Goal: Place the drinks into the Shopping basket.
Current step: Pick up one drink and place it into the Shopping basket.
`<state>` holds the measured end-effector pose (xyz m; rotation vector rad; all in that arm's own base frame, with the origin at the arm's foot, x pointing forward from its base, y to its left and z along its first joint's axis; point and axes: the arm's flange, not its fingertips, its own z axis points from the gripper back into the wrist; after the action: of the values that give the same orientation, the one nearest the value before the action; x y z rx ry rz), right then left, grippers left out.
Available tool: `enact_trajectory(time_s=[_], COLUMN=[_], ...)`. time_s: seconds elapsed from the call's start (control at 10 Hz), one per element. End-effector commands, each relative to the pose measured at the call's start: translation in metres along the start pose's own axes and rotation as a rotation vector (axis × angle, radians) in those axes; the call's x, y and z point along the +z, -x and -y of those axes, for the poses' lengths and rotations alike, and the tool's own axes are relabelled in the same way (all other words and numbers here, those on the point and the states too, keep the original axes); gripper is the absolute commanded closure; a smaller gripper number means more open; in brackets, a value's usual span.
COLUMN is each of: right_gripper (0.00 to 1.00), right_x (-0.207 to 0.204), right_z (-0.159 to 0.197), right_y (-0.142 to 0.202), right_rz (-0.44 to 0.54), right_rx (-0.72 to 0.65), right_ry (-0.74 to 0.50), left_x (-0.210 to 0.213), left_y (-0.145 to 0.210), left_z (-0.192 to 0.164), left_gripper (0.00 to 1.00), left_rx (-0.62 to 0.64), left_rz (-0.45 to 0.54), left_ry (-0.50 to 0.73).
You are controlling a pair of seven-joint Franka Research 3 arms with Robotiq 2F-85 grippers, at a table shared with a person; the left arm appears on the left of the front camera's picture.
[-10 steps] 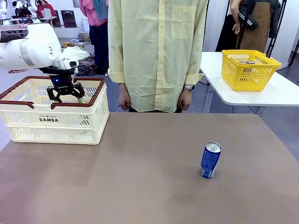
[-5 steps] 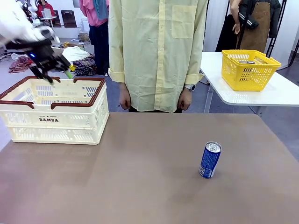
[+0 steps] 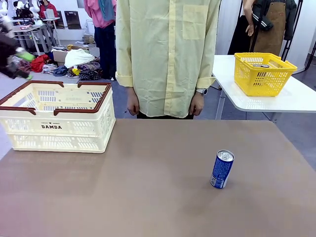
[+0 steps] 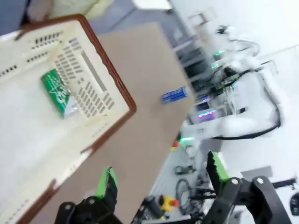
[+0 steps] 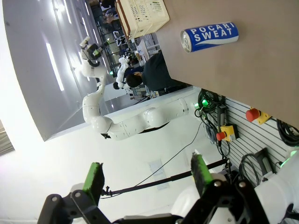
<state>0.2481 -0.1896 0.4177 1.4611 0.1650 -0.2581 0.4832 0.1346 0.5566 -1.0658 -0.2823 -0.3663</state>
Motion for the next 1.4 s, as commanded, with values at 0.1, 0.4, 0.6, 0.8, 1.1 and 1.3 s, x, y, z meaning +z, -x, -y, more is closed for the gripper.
enact_trajectory(time_s=[0.1, 0.4, 0.6, 0.8, 1.1, 1.3], right_gripper=[0.0, 0.0, 0.0, 0.0, 0.0, 0.0], right_x=[0.001, 0.001, 0.001, 0.001, 0.001, 0.001], right_z=[-0.004, -0.004, -0.004, -0.004, -0.004, -0.004], right_y=[0.002, 0.002, 0.002, 0.002, 0.002, 0.002], right_rz=[-0.006, -0.006, -0.006, -0.006, -0.006, -0.006], right_rx=[-0.013, -0.013, -0.013, -0.013, -0.013, -0.013], right_ry=[-0.003, -0.003, -0.003, -0.003, -0.003, -0.003], left_x=[0.035, 0.035, 0.035, 0.035, 0.035, 0.035], left_y=[0.043, 0.052, 0.052, 0.052, 0.052, 0.052], left_z=[-0.088, -0.074, -0.074, -0.074, -0.074, -0.074], left_gripper=[0.0, 0.0, 0.0, 0.0, 0.0, 0.0], left_rx=[0.267, 0.167, 0.167, 0.167, 0.167, 0.167], left_rz=[0.276, 0.152, 0.152, 0.152, 0.152, 0.152], left_ry=[0.314, 0.217, 0.217, 0.217, 0.217, 0.217])
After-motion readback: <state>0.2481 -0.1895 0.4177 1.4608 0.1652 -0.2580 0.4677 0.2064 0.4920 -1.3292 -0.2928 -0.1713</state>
